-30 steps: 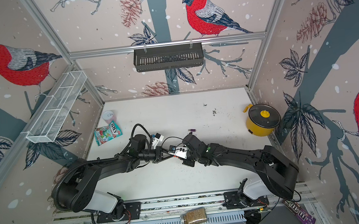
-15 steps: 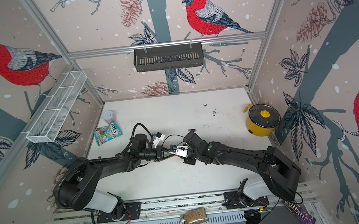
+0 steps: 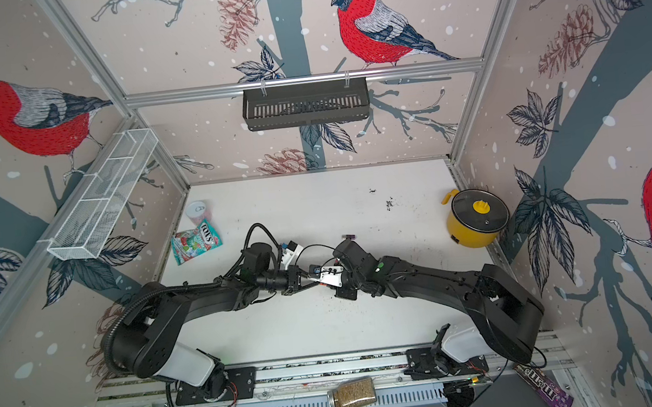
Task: Close the usb drive cover
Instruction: Place the USB drive at the center of the board.
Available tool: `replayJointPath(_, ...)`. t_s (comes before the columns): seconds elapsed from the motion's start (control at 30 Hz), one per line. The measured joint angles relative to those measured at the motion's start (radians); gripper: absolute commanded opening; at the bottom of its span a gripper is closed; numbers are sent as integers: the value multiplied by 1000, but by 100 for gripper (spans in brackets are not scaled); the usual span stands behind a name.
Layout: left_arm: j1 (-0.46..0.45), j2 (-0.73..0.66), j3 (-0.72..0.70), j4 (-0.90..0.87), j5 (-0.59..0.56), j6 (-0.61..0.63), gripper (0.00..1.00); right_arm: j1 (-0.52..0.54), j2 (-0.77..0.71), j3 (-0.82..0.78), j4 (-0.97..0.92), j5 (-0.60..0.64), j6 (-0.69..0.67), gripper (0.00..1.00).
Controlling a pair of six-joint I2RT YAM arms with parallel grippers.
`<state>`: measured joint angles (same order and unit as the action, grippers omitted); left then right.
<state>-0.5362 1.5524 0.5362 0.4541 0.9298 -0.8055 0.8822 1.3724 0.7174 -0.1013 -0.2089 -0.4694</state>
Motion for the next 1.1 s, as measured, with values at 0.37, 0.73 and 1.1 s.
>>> replayJointPath(0.37, 15, -47, 57, -134, -26, 82, 40, -8, -67, -130, 101, 29, 103, 21)
replayJointPath(0.73, 51, -130, 34, -197, -97, 124, 45, -46, 86, -71, 84, 95, 152, 22)
replayJointPath(1.1, 54, -126, 28, -204, -100, 125, 46, -52, 153, -37, 61, 111, 152, 24)
